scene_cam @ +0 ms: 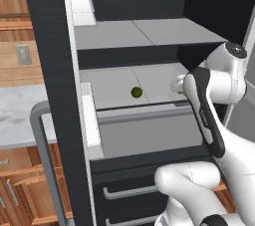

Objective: Grab the lime and lemon from the fridge, place them in the blender, close the lid, and turn on the blender to create a marinade.

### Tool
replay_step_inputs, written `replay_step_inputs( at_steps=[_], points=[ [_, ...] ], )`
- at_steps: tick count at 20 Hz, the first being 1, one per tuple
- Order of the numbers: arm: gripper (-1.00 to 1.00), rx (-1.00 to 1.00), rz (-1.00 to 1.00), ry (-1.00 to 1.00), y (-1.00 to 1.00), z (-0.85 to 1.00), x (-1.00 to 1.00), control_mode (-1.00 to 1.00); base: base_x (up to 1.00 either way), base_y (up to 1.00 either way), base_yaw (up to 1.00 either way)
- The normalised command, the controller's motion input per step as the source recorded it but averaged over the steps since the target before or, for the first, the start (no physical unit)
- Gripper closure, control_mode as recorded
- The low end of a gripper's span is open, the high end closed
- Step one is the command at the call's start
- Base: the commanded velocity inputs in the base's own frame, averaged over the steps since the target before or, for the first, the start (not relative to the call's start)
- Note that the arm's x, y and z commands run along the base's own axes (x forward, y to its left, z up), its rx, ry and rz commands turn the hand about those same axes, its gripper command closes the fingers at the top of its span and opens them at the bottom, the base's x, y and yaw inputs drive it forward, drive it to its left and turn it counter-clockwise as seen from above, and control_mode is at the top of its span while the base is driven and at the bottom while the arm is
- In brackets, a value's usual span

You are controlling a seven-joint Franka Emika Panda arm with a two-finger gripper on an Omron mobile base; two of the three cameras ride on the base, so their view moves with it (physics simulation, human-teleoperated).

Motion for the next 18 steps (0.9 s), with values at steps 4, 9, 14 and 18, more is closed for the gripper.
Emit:
replay_step_inputs(
  at_steps=[4, 9, 14, 18],
  points=[
    [1.0, 0.0, 0.0, -0.04, 0.01, 0.63, -0.45, -1.0, 0.0, 0.0, 0.0],
    [1.0, -0.07, 0.0, 0.0, 0.2, 0.07, -0.38, -1.0, 0.0, 0.0, 0.0],
    [1.0, -0.08, 0.0, -0.01, 0.16, 0.0, -0.6, -1.0, 0.0, 0.0, 0.0],
    [1.0, -0.01, 0.0, -0.01, -0.07, 0.0, -0.44, -1.0, 0.0, 0.0, 0.0]
  ],
)
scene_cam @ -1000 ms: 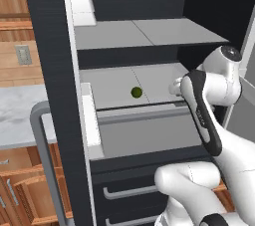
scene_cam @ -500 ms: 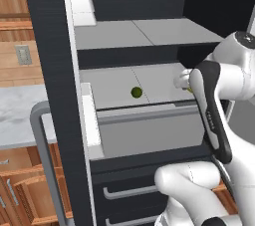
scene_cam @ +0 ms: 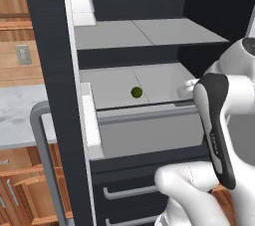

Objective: Grab the lime and lemon from the fridge, place them in the blender, close the lid, and turn on the blender to create a marinade.

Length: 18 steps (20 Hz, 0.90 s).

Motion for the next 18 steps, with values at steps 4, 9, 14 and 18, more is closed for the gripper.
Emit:
replay_step_inputs(
  at_steps=[4, 9, 14, 18],
  points=[
    [1.0, -0.01, 0.0, 0.0, -0.04, 0.0, -0.07, -1.0, 0.0, 0.0, 0.0],
    [1.0, 0.0, 0.0, 0.0, 0.0, 0.0, 0.0, 1.0, -0.07, 0.01, -0.01],
    [1.0, 0.0, 0.0, 0.0, 0.0, 0.0, 0.0, 1.0, -0.77, 0.0, 0.01],
    [1.0, 0.0, 0.0, 0.0, 0.0, 0.0, 0.0, 1.0, -0.91, 0.0, 0.02]
  ],
)
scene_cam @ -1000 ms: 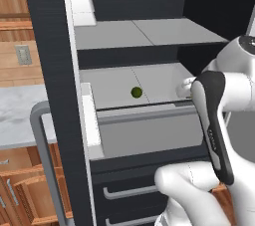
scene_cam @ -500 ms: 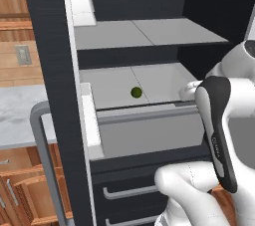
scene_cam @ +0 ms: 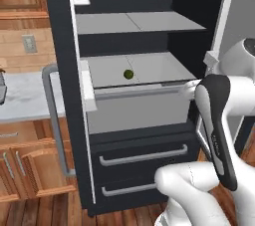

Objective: Grab the lime and lemon from the fridge, place them in the blender, close the lid, and turn on the blender to create a marinade.

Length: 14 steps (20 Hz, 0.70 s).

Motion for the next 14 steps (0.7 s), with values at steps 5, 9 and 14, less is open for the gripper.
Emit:
replay_step_inputs(
  at_steps=[5, 9, 14],
  points=[
    [1.0, 0.0, 0.0, 0.0, 0.0, 0.0, 0.0, 1.0, -0.69, 0.02, 0.1],
    [1.0, 0.0, 0.0, 0.0, 0.0, 0.0, 0.0, 1.0, -0.36, 0.0, 0.23],
    [1.0, 0.0, 0.0, 0.0, 0.0, 0.0, 0.0, 1.0, -0.19, 0.01, 0.41]
  ],
)
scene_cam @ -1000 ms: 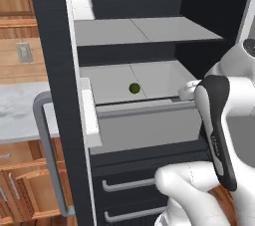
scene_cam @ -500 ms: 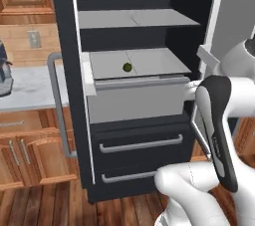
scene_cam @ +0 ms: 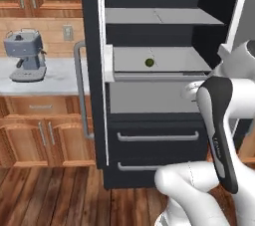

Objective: Grab the lime and lemon from the fridge, place them in the blender, close the lid, and turn on the blender to create a marinade.

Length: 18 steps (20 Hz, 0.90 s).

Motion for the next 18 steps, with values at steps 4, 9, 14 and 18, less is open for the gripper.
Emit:
replay_step_inputs(
  at_steps=[4, 9, 14, 18],
  points=[
    [1.0, 0.0, 0.0, 0.0, 0.0, 0.0, 0.0, 1.0, -0.24, 0.04, 0.64],
    [1.0, 0.0, 0.0, 0.0, 0.0, 0.0, 0.0, 1.0, -0.31, 0.08, 0.8],
    [1.0, 0.0, 0.0, 0.0, 0.0, 0.0, 0.0, 1.0, -0.21, 0.17, 0.87],
    [1.0, 0.0, 0.0, 0.0, 0.0, 0.0, 0.0, 1.0, 0.0, 0.19, 0.91]
  ],
)
